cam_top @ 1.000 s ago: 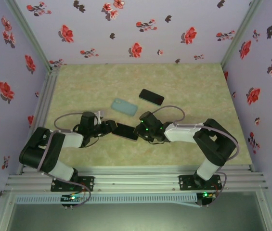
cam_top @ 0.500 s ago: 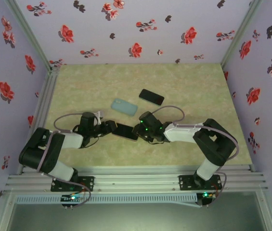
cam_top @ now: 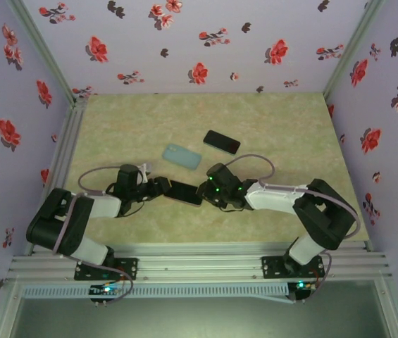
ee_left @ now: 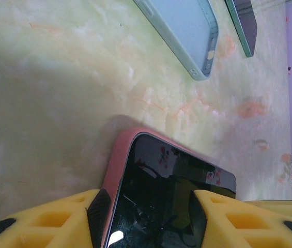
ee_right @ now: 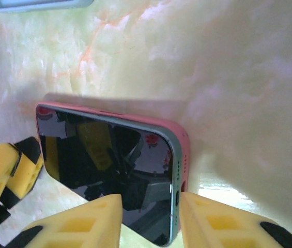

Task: Put the phone into the phone case

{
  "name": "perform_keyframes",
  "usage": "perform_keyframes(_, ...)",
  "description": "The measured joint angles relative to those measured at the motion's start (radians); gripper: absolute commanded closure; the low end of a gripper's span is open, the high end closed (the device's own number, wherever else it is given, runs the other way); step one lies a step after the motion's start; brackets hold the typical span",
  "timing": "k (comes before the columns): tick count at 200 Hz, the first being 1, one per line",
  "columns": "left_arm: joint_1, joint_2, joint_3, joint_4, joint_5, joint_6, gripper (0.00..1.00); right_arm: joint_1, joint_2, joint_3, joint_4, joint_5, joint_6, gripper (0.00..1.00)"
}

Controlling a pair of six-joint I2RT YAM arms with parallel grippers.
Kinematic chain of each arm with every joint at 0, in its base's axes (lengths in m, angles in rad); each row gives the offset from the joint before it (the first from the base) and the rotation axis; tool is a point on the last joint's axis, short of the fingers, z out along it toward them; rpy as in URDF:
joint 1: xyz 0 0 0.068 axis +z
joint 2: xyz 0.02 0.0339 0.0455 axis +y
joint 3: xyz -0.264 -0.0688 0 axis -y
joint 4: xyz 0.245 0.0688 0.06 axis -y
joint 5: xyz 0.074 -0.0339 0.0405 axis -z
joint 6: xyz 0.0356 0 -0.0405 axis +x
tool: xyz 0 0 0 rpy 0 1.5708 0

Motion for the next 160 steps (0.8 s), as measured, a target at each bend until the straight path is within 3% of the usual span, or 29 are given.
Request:
perform_keyframes(38,0.0,-0.014,-0.002,-0.025,0.0,0.0,0.5,0.006,-0.036,-0.022,-0.02,0.0,0.008,1.0)
perform_keyframes(160,0.0,-0.016,-0.002,-0.031,0.0,0.0,0.5,0.058,0.011,-0.025,-0.002,-0.001,0.012,1.0)
